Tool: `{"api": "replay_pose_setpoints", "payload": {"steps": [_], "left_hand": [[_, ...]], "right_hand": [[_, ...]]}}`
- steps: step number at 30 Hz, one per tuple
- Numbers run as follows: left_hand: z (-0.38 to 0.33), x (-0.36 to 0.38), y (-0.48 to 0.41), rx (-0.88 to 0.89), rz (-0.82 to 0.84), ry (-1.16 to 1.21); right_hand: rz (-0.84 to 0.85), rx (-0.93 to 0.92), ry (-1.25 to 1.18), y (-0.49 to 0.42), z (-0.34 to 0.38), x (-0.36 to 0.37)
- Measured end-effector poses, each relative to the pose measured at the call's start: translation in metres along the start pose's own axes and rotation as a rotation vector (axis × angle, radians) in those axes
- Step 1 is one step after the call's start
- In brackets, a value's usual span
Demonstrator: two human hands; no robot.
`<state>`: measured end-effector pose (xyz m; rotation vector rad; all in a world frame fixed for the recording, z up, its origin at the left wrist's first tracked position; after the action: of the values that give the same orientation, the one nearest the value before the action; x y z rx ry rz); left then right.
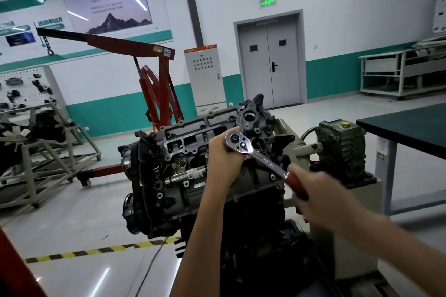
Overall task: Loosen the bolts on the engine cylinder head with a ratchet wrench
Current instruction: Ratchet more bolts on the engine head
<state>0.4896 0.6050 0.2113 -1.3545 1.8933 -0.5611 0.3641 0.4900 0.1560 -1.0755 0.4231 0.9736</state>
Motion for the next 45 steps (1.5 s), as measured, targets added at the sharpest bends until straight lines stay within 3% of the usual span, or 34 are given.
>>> {"api": "replay_pose_setpoints", "payload": {"steps": [3, 6, 12, 16, 19, 23, 28, 32, 36, 38, 41, 45], "left_hand": [[-0.006, 0.0, -0.001, 0.049, 0.046, 0.019], [-0.004, -0.003, -0.002, 0.063, 0.05, 0.018], [-0.011, 0.005, 0.012, 0.069, -0.146, 0.026], [-0.007, 0.009, 0.008, 0.011, -0.158, 0.142], [-0.004, 0.007, 0.004, 0.01, -0.101, 0.068], [-0.004, 0.007, 0.0, 0.026, -0.021, -0.006], [-0.004, 0.007, -0.002, 0.014, 0.0, 0.011], [-0.004, 0.002, 0.006, 0.061, -0.066, -0.007], [-0.01, 0.003, 0.008, 0.034, -0.154, 0.003], [-0.009, 0.002, 0.007, 0.018, -0.156, 0.043], [-0.006, 0.0, 0.005, 0.005, -0.102, 0.033], [-0.003, 0.0, 0.002, -0.028, -0.067, -0.016]], "right_hand": [[0.009, -0.127, 0.222, -0.031, -0.008, -0.042], [0.017, -0.126, 0.204, -0.034, -0.009, -0.039], [-0.175, 0.218, -0.315, 0.024, 0.022, 0.051], [-0.174, 0.281, -0.487, 0.029, 0.046, 0.084], [-0.127, 0.252, -0.39, 0.027, 0.027, 0.063], [-0.032, 0.082, 0.002, 0.005, -0.005, 0.001], [-0.079, -0.046, 0.32, -0.035, -0.016, -0.052], [-0.042, 0.051, 0.033, -0.005, -0.011, -0.008], [-0.165, 0.236, -0.355, 0.026, 0.023, 0.051], [-0.155, 0.233, -0.478, 0.027, 0.044, 0.074], [-0.138, 0.207, -0.476, 0.025, 0.042, 0.069], [-0.005, 0.129, -0.189, 0.015, 0.007, 0.025]]}}
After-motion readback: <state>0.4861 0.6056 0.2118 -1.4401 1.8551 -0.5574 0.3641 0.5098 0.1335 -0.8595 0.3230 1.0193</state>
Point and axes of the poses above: each hand's wrist, its own y-axis away from the middle knuckle, its own x-axis out of the palm, z = x × y, the point moved 7 cm from there along -y, towards the middle knuckle, and after that the axes turned 10 degrees about -y, right-handed, at the moved point
